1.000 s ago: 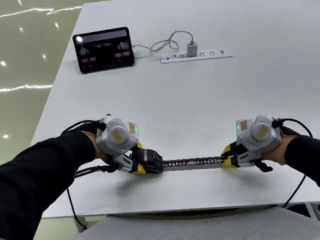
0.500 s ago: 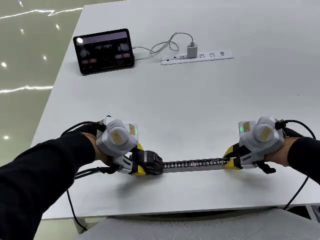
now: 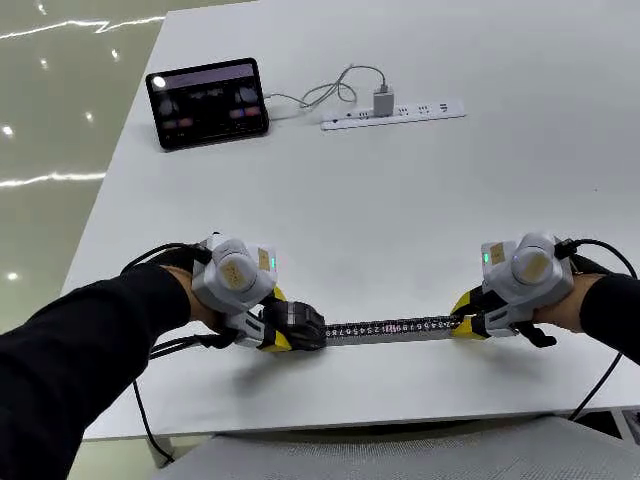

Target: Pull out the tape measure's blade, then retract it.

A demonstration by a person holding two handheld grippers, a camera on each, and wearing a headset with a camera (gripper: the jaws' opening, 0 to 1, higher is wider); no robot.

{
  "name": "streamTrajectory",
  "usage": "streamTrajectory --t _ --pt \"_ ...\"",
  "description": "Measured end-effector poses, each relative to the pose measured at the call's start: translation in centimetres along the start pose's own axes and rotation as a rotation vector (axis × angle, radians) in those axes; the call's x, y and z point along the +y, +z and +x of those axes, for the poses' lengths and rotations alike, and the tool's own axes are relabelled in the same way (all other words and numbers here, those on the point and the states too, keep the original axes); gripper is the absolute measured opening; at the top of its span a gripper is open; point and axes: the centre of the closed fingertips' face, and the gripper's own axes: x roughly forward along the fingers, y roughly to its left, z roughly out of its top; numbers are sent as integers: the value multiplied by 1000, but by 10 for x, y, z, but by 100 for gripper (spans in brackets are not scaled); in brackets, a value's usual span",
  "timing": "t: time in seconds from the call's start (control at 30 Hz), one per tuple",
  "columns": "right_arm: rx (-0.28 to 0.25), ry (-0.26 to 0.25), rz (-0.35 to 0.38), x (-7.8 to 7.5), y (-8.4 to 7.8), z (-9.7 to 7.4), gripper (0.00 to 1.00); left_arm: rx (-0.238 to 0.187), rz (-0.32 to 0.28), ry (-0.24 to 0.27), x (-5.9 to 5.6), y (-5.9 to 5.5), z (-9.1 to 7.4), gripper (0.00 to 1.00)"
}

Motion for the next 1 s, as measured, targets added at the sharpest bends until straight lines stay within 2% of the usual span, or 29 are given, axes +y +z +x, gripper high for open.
streamTrajectory --t 1.0 --pt "14 -10 5 -2 -13 -10 9 -1 2 0 0 1 0 31"
